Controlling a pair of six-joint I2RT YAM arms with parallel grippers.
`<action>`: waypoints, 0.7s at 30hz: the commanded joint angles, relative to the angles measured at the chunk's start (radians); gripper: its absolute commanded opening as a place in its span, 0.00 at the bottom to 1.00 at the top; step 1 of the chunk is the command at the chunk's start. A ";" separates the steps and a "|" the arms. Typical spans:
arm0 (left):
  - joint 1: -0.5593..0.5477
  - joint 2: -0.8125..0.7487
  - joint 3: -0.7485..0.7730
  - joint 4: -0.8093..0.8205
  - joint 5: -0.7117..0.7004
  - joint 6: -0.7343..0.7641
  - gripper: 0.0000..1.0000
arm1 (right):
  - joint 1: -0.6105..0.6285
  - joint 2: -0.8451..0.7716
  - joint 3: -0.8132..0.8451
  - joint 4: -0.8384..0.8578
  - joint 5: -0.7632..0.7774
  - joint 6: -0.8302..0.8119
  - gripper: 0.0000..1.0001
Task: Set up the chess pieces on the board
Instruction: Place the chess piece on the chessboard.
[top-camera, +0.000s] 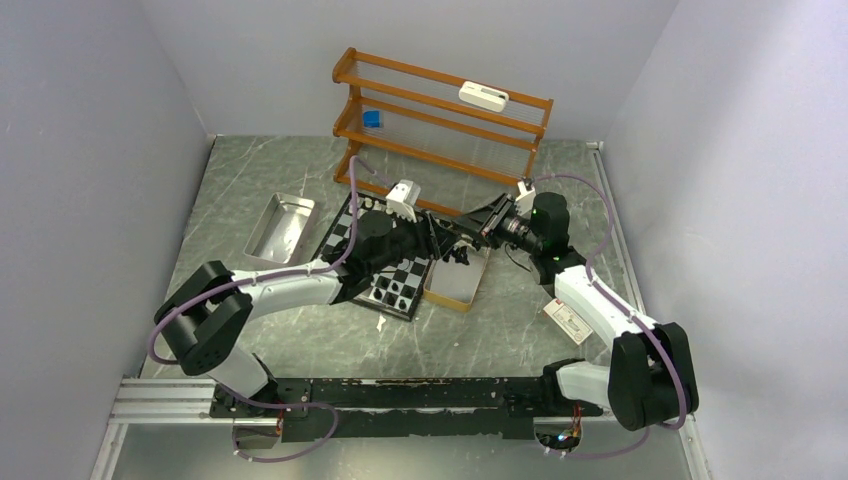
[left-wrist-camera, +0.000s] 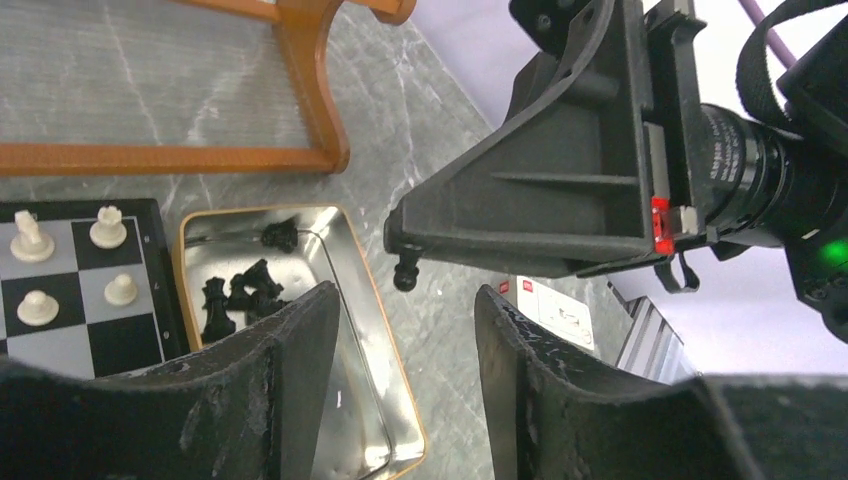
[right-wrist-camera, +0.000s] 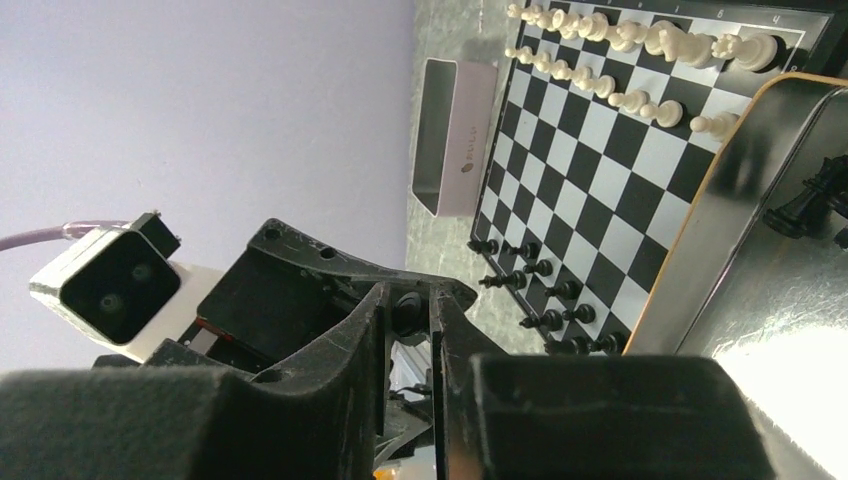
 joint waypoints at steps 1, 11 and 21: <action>-0.011 0.010 0.040 0.079 -0.014 0.021 0.56 | -0.009 -0.024 -0.023 0.049 -0.010 0.027 0.20; -0.011 0.035 0.059 0.108 0.011 0.027 0.48 | -0.009 -0.021 -0.045 0.090 -0.011 0.057 0.20; -0.011 0.052 0.037 0.132 0.019 0.024 0.46 | -0.011 -0.024 -0.045 0.092 0.001 0.058 0.20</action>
